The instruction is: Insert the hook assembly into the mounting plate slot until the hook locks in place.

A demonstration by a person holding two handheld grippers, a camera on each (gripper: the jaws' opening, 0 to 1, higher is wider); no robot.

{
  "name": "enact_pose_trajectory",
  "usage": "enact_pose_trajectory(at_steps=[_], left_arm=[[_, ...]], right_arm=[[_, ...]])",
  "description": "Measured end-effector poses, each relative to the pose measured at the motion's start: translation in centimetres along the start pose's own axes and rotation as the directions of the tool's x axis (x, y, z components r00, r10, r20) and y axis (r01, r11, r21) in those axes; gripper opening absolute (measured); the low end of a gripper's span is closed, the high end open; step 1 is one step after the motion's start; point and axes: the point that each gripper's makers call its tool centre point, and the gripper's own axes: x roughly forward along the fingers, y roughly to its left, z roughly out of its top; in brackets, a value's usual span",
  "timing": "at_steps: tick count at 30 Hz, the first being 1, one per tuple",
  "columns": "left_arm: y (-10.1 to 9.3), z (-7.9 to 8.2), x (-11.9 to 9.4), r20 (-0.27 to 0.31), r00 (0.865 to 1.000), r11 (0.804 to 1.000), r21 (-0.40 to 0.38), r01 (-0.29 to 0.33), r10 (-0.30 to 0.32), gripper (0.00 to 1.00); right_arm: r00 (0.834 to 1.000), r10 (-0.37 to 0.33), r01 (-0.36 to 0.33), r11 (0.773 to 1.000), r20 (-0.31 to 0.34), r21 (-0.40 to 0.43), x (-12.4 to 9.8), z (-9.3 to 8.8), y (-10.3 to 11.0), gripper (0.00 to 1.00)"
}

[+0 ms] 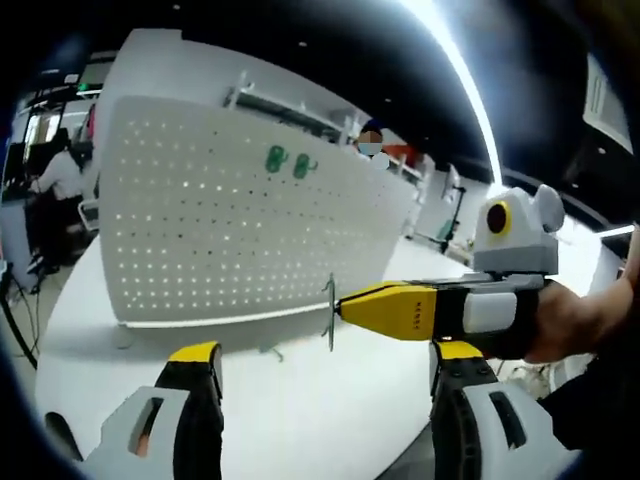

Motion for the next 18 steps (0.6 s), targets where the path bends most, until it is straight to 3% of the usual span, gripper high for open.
enact_pose_trajectory(at_steps=[9,18], left_arm=[[0.5,-0.1,-0.5,0.006,1.0,1.0,-0.01,-0.016,0.016,0.97],[0.4,0.6,-1.1,0.016,0.999,0.999,-0.029,-0.029,0.03,1.0]], right_arm=[[1.0,-0.003,0.002,0.997,-0.012,-0.077,0.0,0.1,-0.3,0.0],[0.999,-0.045,0.049,0.984,0.028,-0.172,0.1,0.9,-1.1,0.0]])
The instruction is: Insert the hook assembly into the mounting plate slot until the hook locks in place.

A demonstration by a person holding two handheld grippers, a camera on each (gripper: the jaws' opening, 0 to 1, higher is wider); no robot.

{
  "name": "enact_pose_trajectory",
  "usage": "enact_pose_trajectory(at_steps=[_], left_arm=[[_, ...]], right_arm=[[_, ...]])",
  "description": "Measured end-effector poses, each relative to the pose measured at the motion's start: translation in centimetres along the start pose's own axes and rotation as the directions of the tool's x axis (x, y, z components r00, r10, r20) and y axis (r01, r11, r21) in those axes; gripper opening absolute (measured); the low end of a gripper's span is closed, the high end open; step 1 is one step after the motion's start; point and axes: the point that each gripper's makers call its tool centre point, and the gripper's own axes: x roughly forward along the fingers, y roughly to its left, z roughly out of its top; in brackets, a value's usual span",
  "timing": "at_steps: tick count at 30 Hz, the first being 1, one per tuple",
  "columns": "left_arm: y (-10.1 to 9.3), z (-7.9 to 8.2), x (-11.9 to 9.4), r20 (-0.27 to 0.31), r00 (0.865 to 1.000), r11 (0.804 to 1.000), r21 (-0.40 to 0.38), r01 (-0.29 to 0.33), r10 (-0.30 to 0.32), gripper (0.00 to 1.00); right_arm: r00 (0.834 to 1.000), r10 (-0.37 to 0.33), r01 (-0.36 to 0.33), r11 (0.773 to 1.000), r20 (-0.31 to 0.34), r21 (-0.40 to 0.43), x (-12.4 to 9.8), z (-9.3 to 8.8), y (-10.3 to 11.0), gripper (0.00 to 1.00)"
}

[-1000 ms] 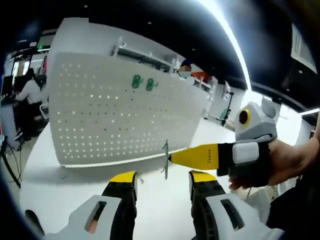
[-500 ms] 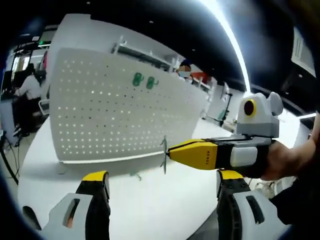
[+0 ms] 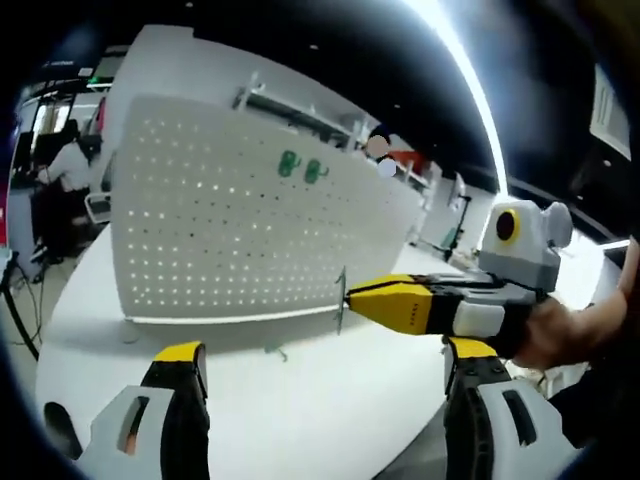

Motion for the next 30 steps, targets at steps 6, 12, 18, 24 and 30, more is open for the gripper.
enact_pose_trajectory(at_steps=[6,12,18,24,30], left_arm=[[0.5,0.4,-0.5,0.024,1.0,1.0,-0.024,-0.015,0.015,1.0],[0.8,0.6,-1.1,0.027,0.999,0.999,-0.031,-0.039,0.04,1.0],[1.6,0.7,-1.2,0.032,0.998,0.998,-0.026,-0.062,0.063,1.0],[2.2,0.4,-1.3,0.015,0.997,0.997,-0.025,-0.079,0.08,1.0],[2.0,0.3,-0.9,0.001,0.997,0.997,-0.018,-0.074,0.074,1.0]], right_arm=[[0.998,-0.056,0.058,0.997,0.037,-0.043,0.6,0.8,-1.5,0.0],[0.988,-0.126,0.135,0.986,0.094,-0.093,1.0,1.9,-3.3,0.0],[0.949,-0.241,0.267,0.957,0.206,-0.115,1.3,4.4,-6.5,0.0],[0.901,-0.329,0.372,0.922,0.281,-0.112,1.5,6.8,-9.7,0.0],[0.861,-0.406,0.454,0.885,0.307,-0.102,1.5,7.9,-13.4,0.0]])
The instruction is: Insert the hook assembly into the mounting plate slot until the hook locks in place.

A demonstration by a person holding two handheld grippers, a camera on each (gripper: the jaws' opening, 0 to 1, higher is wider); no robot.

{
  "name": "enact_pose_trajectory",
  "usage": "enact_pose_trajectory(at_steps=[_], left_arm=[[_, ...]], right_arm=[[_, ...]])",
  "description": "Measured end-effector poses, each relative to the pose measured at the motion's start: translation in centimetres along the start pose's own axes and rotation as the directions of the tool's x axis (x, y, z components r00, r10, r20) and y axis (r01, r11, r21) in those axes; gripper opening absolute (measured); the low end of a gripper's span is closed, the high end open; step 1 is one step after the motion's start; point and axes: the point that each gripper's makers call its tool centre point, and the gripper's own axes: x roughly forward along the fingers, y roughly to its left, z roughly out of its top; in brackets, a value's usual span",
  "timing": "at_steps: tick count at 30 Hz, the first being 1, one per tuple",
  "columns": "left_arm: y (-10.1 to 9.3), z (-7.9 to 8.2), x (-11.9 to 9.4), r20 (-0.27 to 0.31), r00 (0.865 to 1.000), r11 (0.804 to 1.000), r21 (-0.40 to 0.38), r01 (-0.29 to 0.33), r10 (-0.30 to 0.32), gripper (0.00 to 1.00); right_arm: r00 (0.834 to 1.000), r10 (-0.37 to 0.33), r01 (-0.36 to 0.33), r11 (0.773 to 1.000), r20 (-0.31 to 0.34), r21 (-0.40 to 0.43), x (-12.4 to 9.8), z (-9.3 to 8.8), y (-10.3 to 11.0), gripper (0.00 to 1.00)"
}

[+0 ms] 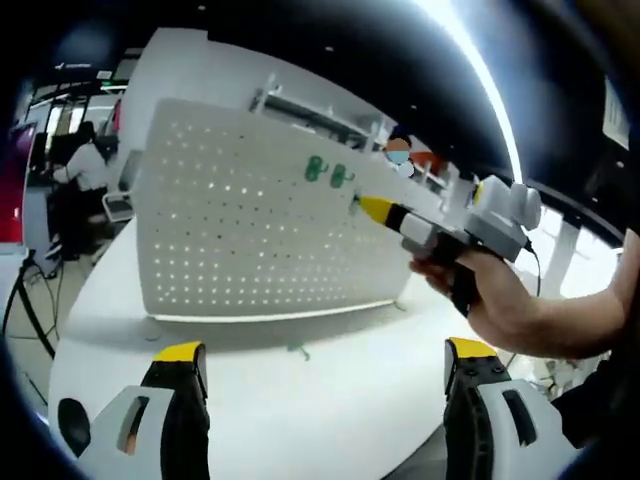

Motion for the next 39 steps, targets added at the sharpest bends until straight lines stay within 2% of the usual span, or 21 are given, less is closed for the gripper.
enact_pose_trajectory(at_steps=[8,12,18,23,29,31,34,39], left_arm=[[0.5,-0.5,0.1,-0.021,1.0,1.0,-0.005,-0.014,0.014,0.98],[0.7,-0.6,0.0,-0.019,1.0,1.0,-0.012,-0.015,0.015,0.98],[1.4,-1.3,0.0,-0.034,0.999,0.999,-0.032,-0.029,0.028,0.97],[1.7,-1.4,0.1,-0.036,0.999,0.999,-0.033,-0.034,0.033,0.97],[2.0,-1.7,0.2,-0.043,0.998,0.998,-0.046,-0.038,0.036,0.95],[2.0,-1.8,0.2,-0.046,0.998,0.998,-0.049,-0.037,0.035,0.95],[2.1,-2.1,0.3,-0.055,0.998,0.998,-0.051,-0.037,0.034,0.95],[2.0,-1.7,0.4,-0.041,0.999,0.997,-0.07,-0.031,0.028,0.92]], right_arm=[[0.996,-0.09,0.09,0.996,0.009,0.005,1.6,0.0,-4.4,0.0],[0.993,-0.118,0.119,0.993,0.012,-0.015,2.4,0.1,-5.9,0.0],[0.984,-0.176,0.176,0.984,0.024,0.011,3.7,0.5,-8.6,0.0],[0.981,-0.193,0.193,0.981,0.026,0.01,4.9,0.8,-10.0,0.0],[0.971,-0.229,0.23,0.973,0.067,-0.008,5.3,2.4,-11.6,0.0],[0.97,-0.232,0.231,0.973,0.07,0.026,5.4,2.6,-11.7,0.0],[0.966,-0.246,0.246,0.969,0.078,0.004,5.3,2.7,-11.9,0.0],[0.964,-0.256,0.255,0.967,0.073,0.024,5.4,2.5,-12.2,0.0]])
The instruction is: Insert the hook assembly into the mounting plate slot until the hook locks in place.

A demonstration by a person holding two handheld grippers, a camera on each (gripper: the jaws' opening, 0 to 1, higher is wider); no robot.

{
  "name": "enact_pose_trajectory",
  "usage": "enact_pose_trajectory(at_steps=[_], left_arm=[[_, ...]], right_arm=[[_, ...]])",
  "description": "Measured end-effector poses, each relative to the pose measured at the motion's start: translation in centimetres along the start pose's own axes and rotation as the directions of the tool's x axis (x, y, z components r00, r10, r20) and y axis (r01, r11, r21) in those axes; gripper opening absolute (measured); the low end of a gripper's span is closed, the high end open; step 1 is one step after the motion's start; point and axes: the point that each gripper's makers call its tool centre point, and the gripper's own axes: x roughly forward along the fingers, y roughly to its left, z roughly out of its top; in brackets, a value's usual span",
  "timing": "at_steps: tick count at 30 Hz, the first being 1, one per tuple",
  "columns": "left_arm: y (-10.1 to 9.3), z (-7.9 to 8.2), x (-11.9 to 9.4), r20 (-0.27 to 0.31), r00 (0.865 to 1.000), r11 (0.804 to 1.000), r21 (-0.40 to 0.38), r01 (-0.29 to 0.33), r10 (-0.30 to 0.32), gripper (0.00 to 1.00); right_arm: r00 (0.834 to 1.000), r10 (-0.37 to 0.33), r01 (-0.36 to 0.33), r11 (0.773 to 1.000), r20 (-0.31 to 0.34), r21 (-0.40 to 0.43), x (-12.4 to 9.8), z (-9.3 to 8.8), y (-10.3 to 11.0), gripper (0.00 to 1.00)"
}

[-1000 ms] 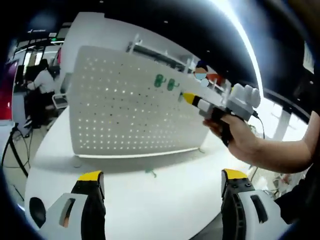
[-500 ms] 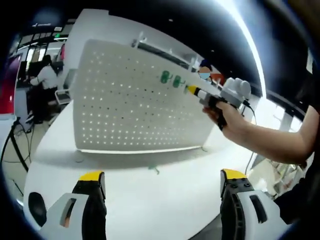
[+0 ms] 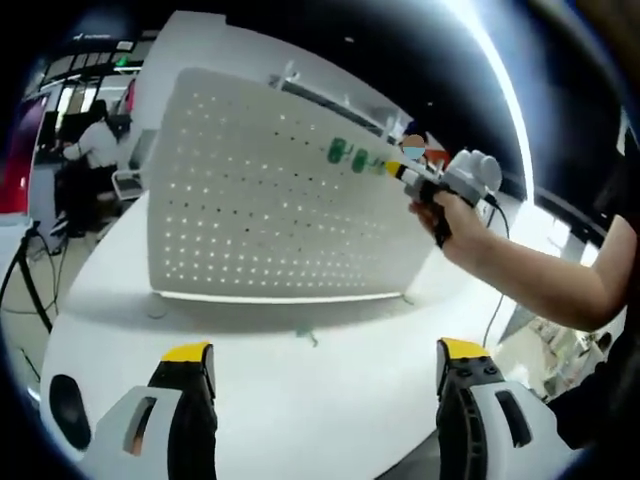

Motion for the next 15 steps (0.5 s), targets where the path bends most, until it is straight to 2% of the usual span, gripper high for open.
enact_pose_trajectory(at_steps=[6,15], left_arm=[[0.09,-0.01,0.1,-0.01,1.0,1.0,0.011,-0.002,0.002,0.93],[0.01,-0.29,0.16,-0.025,1.0,1.0,0.011,-0.004,0.004,0.93]], right_arm=[[1.0,-0.031,0.031,0.999,-0.001,0.042,0.24,-0.51,-0.64,0.0],[1.0,-0.022,0.022,0.998,0.0,0.053,0.53,-0.84,-0.47,0.0]])
